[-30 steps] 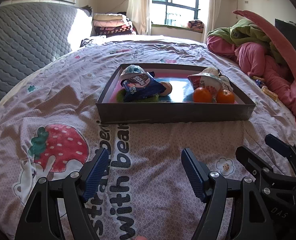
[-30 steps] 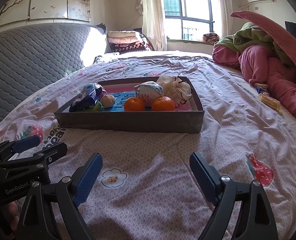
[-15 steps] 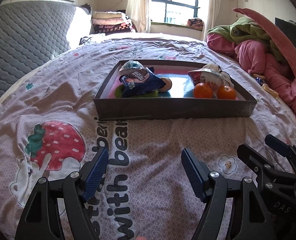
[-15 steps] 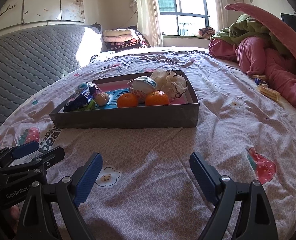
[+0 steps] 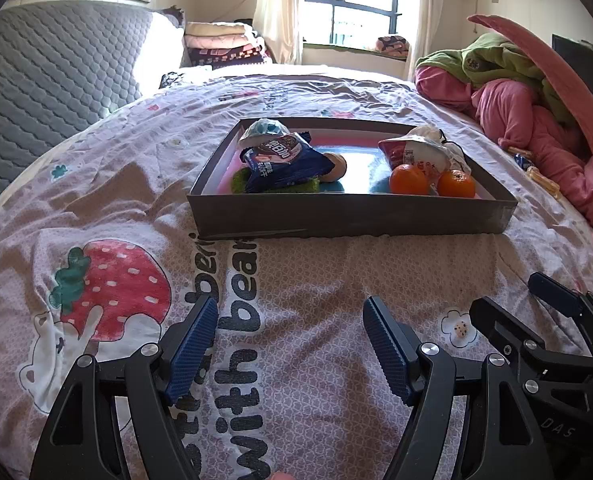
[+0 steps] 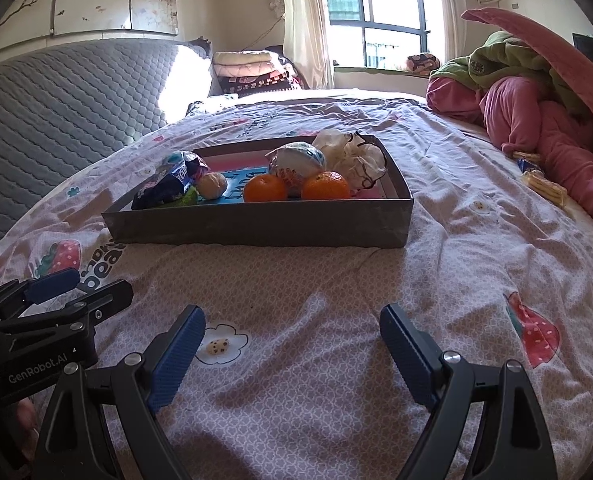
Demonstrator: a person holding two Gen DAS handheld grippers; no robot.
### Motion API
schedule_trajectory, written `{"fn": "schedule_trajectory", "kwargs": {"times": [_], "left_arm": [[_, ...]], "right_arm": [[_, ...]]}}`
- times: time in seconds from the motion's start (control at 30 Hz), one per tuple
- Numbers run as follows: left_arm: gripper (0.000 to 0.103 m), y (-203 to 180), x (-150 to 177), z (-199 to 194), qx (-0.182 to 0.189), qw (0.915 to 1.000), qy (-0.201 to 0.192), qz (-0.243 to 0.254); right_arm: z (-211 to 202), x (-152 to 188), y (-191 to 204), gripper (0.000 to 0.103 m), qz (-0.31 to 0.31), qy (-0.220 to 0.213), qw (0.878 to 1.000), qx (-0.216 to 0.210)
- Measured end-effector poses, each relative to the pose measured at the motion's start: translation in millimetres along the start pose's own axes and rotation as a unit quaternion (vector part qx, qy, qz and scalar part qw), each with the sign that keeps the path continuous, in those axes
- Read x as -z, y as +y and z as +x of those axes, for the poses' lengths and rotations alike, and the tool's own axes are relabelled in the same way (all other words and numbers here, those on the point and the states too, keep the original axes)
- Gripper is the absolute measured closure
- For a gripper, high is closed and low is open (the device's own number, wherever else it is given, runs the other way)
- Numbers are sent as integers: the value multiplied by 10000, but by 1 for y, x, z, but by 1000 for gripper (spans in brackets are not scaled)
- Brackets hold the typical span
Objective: Organize objects
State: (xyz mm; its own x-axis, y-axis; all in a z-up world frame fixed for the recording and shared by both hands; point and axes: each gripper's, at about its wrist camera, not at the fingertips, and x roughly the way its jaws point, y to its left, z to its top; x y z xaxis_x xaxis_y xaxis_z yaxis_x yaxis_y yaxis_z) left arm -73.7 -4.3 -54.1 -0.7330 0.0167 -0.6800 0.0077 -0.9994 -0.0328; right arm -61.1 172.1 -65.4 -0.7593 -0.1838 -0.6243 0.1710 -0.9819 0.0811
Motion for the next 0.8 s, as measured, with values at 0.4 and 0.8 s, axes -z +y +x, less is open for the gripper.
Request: {"fn": "schedule_trajectory", "kwargs": {"times": [0.4, 0.8], "left_arm": [[27, 1, 1, 4, -7, 10000, 52, -18], [27, 1, 1, 6, 9, 10000, 89, -30]], "right_arm": [[3, 2, 1, 14, -17, 59, 10000, -4], [5, 2, 0, 14, -31, 66, 10000, 4]]}}
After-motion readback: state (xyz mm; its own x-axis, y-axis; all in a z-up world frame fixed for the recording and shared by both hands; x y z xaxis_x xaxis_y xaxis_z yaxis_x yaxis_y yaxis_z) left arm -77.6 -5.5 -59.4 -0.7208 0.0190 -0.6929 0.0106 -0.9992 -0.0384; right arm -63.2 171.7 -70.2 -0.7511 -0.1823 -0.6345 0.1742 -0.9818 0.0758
